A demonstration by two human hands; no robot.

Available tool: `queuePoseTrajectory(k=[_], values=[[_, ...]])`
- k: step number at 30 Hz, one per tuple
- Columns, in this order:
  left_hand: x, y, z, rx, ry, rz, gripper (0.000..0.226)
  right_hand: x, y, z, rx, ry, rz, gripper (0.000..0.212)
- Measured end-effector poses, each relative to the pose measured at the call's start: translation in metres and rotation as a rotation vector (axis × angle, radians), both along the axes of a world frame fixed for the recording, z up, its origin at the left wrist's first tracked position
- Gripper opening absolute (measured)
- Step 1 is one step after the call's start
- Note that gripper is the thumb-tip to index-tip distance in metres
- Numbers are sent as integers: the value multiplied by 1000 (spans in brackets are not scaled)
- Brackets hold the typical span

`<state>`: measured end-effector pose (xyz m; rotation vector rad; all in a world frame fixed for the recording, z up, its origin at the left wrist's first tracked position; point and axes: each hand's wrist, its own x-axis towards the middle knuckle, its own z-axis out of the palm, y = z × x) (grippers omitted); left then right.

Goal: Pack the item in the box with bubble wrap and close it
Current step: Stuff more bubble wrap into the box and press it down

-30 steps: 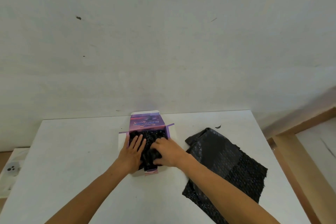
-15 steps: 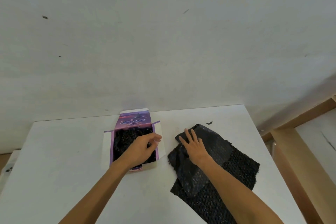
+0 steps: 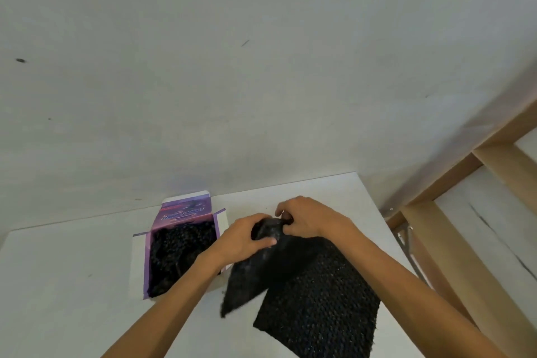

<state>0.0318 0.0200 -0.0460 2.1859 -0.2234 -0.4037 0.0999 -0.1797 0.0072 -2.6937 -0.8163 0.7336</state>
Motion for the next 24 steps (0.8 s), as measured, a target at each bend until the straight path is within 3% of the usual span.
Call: queuePoseTrajectory(k=[2,4,6,8,11,13,15,18,24], values=[[4,2,13,4,-130,40,20,2,-6,22,13,-6,-9,34],[7,14,31,-49,-234,149,8,4,-12,35,7,-20,-28,24],[8,34,51,-137,-330,288,14,3,-13,42,8,-6,-65,30],[8,58,69,-209,-391,447,18,2,-4,45,69,24,-94,20],[-4,102,81,-276,-461,648,22,-6,29,47,300,10,-171,14],[-22,131,76,-173,-577,680,36,-20,63,44,552,32,-269,10],[-43,155,58,53,-708,653,47,-36,100,38,705,7,-302,21],[-76,178,12,156,-599,624,53,-62,146,17,635,-94,-167,43],[-116,180,-53,239,-288,368,39,-103,172,-54,238,-249,92,41]])
